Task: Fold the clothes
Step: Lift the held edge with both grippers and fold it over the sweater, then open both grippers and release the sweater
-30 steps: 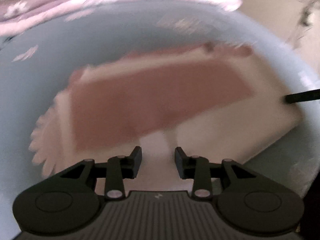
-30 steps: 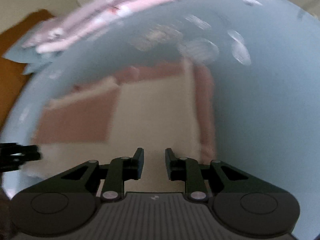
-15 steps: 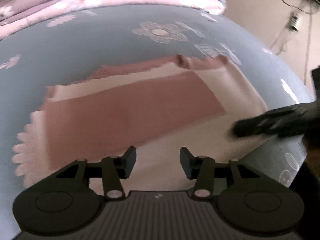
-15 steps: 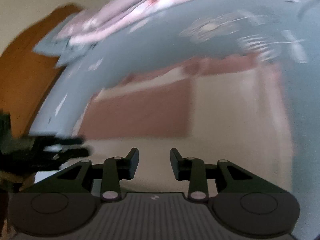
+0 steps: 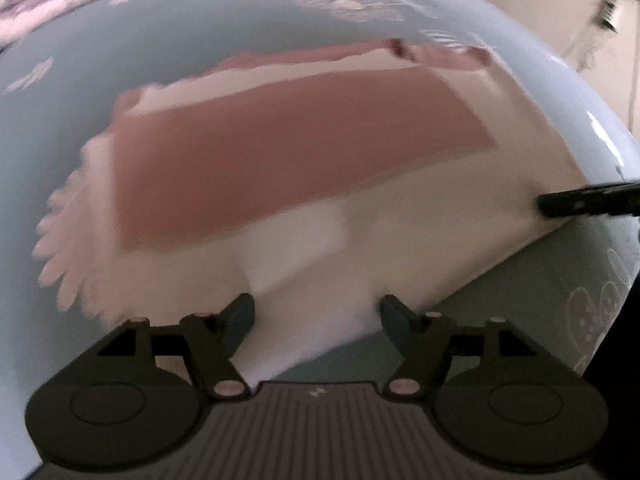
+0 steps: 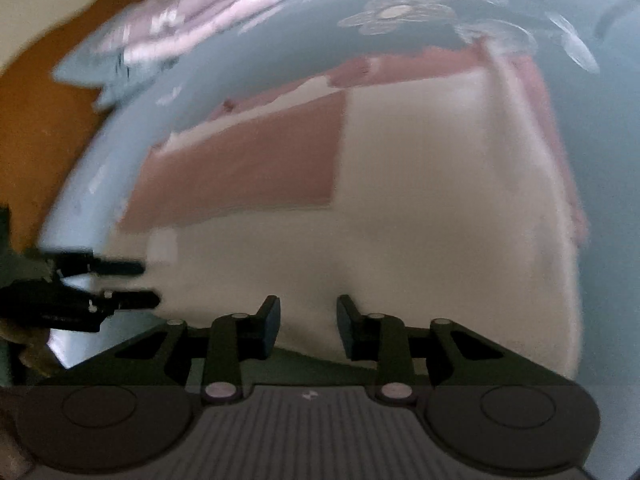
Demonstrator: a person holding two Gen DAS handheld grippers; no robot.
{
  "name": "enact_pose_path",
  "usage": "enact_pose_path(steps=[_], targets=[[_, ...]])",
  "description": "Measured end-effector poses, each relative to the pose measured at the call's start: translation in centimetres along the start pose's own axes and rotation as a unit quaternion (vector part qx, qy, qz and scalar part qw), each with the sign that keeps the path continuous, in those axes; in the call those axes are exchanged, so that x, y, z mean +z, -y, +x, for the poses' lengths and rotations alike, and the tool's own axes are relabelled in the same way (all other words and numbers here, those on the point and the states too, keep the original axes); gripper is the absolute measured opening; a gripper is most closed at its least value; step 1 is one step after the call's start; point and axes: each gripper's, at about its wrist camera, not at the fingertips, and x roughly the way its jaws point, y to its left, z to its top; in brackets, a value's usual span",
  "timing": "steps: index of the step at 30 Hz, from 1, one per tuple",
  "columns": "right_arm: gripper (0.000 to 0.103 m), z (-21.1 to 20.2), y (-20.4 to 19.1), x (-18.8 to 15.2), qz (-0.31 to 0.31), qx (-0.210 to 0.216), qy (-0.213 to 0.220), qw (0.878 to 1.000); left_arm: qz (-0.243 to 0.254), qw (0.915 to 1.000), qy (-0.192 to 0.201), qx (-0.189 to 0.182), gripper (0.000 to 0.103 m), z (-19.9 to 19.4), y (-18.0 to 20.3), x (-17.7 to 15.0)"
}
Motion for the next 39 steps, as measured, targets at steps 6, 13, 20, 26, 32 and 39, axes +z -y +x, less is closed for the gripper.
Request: enact_pose_path(steps=[6,13,20,26,32,39], targets=[[0.036,-2.3,4.6,-1.0,0.102,0.012,0.033,0.994,-0.066,0.9971,0.016,-0.035,0.071,-2.1,-3.6,-1.7],[0.054,-4.3,1.8,-0.8,0.062,-0.048,0.067,0.995,-0.059,0.9972,0.038,-0.028,0.071,-4.2,-4.2,-1.0],[0.054,-4.3,3.6,-1.9,0.108,-0.079,0.057,0.989,-0.175,0.9845,-0.016,-0.008,0.068,-3.0,-8.5,-2.1],[0.057,-5.3,2.7,-2.1,0.1,-0.076,0.077,0.989,-0.112,0.9928,0.02,0.038,0.07,-6.4,-7.1,-0.3],[0.057,-5.2,2.1,-2.3,0.09,-0.071,0.073,0.991,-0.057,0.9923,-0.052,0.097,0.074,-2.5,-6.2,-1.0],[0.056,-5.5,2.0,-2.3,0.086,-0.071,0.078,0.991,-0.089,0.9914,-0.042,0.087,0.072,-3.8,-7.2,-0.7]])
